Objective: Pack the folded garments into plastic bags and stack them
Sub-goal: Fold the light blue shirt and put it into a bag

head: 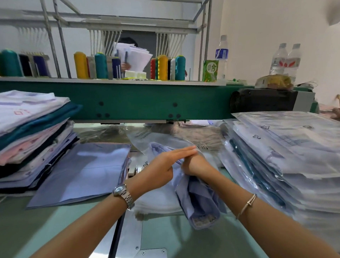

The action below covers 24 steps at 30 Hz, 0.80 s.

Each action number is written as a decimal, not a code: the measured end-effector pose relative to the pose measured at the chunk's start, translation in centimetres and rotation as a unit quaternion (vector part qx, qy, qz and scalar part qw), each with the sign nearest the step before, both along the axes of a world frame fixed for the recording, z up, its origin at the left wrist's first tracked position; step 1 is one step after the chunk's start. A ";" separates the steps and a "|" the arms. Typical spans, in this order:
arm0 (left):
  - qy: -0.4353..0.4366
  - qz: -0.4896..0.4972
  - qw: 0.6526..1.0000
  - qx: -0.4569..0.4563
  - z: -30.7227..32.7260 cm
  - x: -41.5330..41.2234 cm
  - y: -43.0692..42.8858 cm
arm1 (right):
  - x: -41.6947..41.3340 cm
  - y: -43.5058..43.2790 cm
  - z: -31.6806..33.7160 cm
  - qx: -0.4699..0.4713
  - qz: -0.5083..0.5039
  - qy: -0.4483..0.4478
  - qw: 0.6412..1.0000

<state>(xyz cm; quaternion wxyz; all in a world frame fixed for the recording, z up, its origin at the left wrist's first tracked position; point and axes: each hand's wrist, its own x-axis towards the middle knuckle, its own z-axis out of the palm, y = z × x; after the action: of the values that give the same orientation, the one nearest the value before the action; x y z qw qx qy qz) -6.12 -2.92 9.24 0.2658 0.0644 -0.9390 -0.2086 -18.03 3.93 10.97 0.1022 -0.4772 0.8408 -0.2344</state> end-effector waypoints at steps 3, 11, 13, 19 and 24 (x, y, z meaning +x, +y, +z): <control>0.007 -0.019 1.000 0.003 -0.2 0.3 -0.3 | 1.6 -2.2 -2.0 -0.019 -0.035 -0.091 0.995; 0.238 0.252 0.937 -0.035 -5.3 1.4 -1.3 | -1.3 -2.5 1.1 0.042 -0.043 0.072 0.996; 0.229 0.280 0.916 0.173 -7.5 1.6 -1.6 | -1.1 -3.0 0.9 0.052 -0.048 0.084 0.994; 0.075 0.153 0.825 0.539 -10.1 -0.1 -0.6 | -1.7 -3.9 1.5 0.089 -0.058 0.094 0.990; 0.042 0.082 0.813 0.575 -9.6 0.3 1.2 | -1.8 -5.0 2.0 0.066 -0.047 0.078 0.994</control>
<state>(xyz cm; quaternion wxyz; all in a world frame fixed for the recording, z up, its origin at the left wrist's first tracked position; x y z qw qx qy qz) -5.79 -1.73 -0.32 0.2353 0.2734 -0.6269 -0.6906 -19.82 -1.02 12.97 0.0567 -0.4463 0.8812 -0.1453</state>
